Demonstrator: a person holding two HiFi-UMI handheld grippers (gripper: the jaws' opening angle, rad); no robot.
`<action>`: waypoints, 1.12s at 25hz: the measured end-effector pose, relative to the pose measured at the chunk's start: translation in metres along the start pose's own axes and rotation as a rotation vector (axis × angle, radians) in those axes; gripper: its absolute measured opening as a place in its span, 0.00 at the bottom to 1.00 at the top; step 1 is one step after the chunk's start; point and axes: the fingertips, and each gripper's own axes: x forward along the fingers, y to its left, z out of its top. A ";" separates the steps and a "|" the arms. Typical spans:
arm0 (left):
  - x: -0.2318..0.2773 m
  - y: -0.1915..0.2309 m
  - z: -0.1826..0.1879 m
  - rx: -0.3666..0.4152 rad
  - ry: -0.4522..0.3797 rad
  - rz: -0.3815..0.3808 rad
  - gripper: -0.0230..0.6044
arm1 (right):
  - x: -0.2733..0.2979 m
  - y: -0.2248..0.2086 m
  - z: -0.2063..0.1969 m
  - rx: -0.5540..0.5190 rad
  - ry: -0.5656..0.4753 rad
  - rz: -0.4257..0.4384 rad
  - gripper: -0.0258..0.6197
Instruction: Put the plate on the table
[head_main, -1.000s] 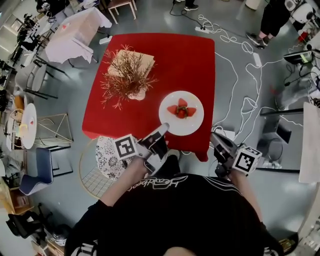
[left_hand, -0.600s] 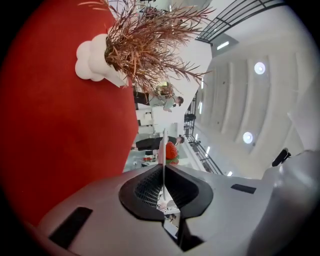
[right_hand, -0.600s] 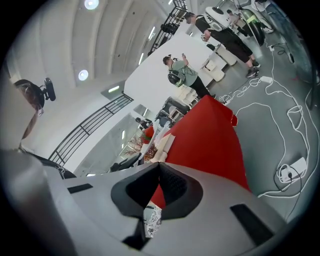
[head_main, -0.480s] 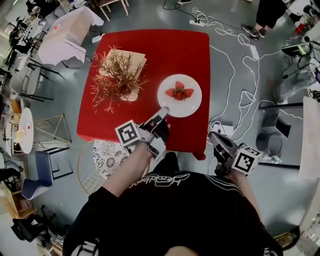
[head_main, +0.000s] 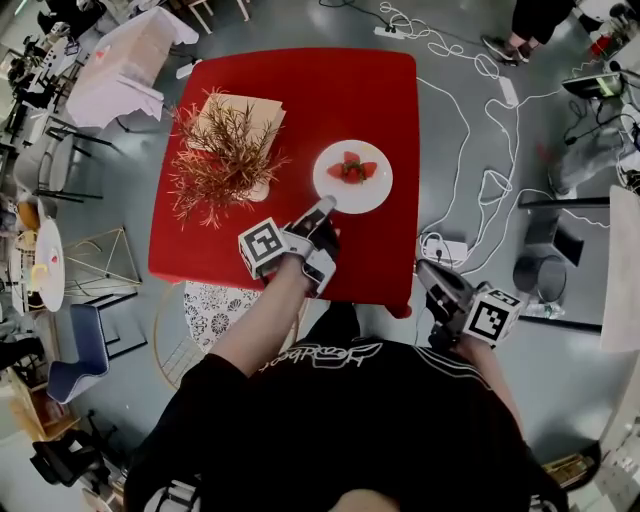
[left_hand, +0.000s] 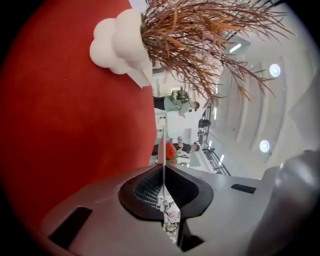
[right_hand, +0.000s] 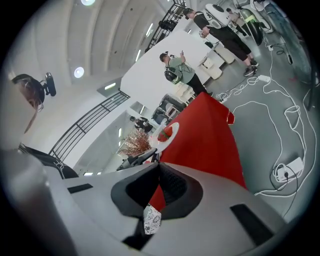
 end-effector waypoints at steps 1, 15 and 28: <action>0.001 0.007 0.003 -0.005 -0.007 0.019 0.07 | 0.001 -0.001 0.000 0.007 0.000 -0.002 0.05; 0.006 0.066 0.013 -0.039 -0.031 0.237 0.07 | 0.005 -0.001 -0.004 0.106 -0.012 0.027 0.05; 0.004 0.079 0.009 -0.108 -0.030 0.283 0.08 | -0.005 -0.001 -0.015 0.143 -0.030 0.024 0.05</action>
